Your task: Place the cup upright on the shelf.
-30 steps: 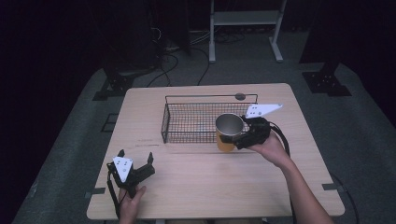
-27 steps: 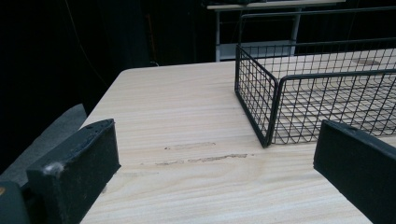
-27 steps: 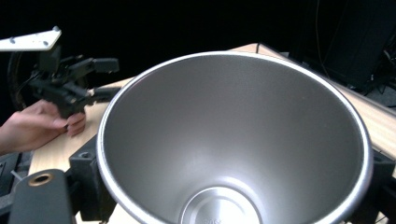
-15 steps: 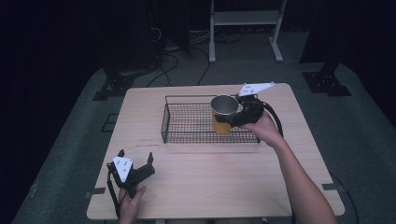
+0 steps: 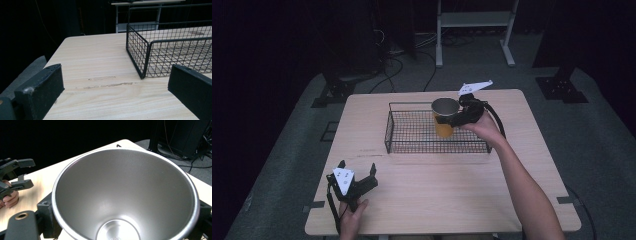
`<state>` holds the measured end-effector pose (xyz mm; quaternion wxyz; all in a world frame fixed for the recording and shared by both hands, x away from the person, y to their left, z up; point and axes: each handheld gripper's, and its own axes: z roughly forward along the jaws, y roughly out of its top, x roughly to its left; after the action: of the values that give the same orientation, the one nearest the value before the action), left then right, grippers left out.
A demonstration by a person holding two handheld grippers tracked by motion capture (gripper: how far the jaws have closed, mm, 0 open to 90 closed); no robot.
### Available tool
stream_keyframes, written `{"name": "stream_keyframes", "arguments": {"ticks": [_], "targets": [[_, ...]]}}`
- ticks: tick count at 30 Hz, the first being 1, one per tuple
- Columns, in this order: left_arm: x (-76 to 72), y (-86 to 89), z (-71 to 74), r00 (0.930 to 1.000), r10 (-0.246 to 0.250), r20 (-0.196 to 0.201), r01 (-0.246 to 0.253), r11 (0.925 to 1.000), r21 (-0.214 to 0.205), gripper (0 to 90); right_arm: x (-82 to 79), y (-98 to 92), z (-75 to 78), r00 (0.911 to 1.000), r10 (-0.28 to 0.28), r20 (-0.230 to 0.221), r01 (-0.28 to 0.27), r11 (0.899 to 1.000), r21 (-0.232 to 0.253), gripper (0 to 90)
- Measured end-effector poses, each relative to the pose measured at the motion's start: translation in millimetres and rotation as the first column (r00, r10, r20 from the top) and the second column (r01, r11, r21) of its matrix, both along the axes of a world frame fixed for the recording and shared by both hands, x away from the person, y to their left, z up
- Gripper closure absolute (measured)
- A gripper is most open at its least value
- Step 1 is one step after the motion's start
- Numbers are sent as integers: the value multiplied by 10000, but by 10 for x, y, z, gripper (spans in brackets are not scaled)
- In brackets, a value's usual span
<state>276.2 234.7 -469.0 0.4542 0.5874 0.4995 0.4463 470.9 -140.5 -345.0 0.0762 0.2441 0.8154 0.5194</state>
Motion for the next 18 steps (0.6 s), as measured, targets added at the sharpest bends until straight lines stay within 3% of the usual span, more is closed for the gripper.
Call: {"name": "stream_keyframes", "arguments": {"ticks": [18], "targets": [[0,-5,0,10000,20,1,-20,10000,31,0,278,15,-289,9990,56,-452,-73,9993,-371,129]]}}
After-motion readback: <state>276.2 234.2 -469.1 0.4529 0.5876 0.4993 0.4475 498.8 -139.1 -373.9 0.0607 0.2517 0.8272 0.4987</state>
